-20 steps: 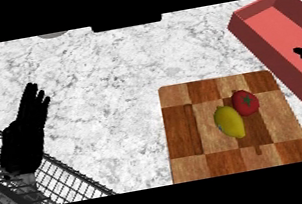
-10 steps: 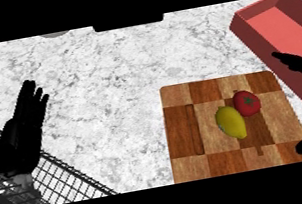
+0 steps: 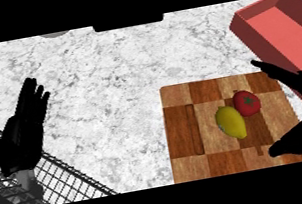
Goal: Pick the lemon from the cutting board and place it in the cardboard box
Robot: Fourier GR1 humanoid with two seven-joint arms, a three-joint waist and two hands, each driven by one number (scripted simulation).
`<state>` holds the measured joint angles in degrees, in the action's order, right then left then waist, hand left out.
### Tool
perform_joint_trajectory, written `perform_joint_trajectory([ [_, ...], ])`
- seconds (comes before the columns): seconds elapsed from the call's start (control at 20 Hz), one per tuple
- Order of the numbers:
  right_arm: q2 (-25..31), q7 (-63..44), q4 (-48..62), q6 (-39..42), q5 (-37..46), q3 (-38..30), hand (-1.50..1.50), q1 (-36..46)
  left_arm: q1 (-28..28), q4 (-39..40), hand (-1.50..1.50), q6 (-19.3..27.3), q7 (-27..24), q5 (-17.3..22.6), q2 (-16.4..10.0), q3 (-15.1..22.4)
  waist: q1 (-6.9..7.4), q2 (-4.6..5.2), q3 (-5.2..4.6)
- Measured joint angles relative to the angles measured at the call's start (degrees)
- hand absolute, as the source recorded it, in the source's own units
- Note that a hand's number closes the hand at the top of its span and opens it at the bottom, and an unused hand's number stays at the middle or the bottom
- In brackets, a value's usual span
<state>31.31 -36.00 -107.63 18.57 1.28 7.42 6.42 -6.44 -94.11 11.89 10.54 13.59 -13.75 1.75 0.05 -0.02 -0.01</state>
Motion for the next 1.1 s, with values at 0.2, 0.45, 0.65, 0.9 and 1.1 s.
perform_joint_trajectory([
  [0.2, -2.53, 0.46, 0.35, 1.19, 3.20, -1.45, -1.50, -0.40, -0.61, -0.27, 0.00, -0.19, 0.93, -1.30, 1.03, -0.71, -0.05, -0.01, 0.00],
  [0.45, -6.67, 0.25, 1.10, 2.18, 7.15, -0.65, -1.50, -0.38, 0.79, -0.38, 0.00, -3.29, 0.37, -0.69, 0.90, -2.92, -0.04, 0.02, 0.01],
  [0.65, -9.02, 1.73, 2.06, 3.33, 9.78, -0.89, -1.50, -1.42, -0.54, 0.69, 0.00, -2.45, 0.61, -2.76, 2.93, -2.43, -0.08, 0.01, 0.02],
  [0.9, -11.43, 3.09, 5.72, 3.53, 14.24, -0.51, -1.50, -0.01, 0.25, -1.03, 0.00, -3.40, 1.67, -3.10, 3.07, -3.38, 0.03, 0.01, 0.01],
  [1.1, -12.67, 5.80, 7.88, 3.45, 17.38, -0.68, -1.50, -0.54, 0.44, -1.71, 0.00, -3.05, 2.14, -4.40, 4.34, -2.92, -0.01, 0.00, 0.01],
])
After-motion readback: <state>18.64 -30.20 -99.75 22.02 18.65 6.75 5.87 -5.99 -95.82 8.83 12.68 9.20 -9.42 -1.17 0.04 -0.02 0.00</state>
